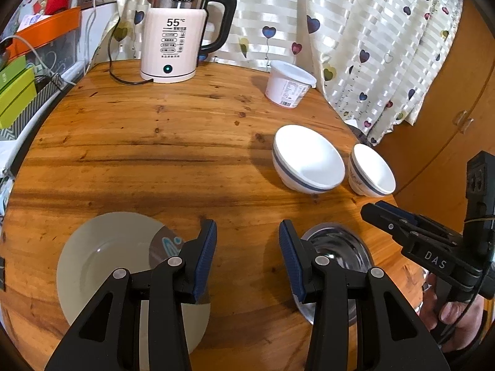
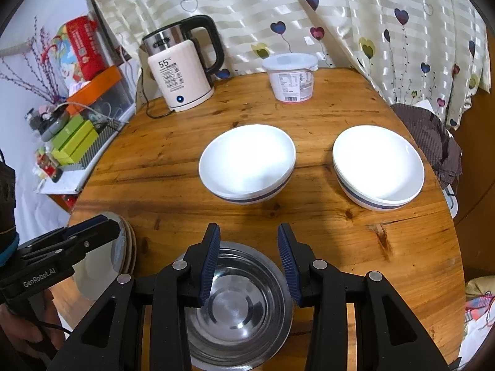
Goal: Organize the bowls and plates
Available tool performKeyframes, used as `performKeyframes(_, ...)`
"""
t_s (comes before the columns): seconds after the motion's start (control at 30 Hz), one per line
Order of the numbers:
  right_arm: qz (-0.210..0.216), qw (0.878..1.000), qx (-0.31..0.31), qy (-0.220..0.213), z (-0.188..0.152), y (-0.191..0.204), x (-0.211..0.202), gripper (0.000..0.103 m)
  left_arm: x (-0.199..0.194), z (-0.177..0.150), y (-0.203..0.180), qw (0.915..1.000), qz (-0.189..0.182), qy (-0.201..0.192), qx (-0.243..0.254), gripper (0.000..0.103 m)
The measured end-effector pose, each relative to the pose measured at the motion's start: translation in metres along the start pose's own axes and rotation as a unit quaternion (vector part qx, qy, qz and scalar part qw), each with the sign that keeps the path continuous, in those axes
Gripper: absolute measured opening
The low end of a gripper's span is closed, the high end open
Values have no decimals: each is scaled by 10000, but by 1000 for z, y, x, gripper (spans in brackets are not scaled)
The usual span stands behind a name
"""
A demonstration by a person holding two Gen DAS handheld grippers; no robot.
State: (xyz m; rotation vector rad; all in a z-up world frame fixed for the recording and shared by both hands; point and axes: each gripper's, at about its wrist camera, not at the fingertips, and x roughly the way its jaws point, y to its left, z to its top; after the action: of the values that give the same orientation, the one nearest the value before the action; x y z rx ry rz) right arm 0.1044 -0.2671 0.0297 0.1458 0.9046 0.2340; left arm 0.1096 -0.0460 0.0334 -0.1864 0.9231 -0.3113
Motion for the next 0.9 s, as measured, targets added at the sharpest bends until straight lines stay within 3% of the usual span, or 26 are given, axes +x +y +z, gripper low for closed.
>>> performKeyframes(0.9,214,9982,529,156,39,-33,44,35,69,58,-27,9975,-556,418,-79,43)
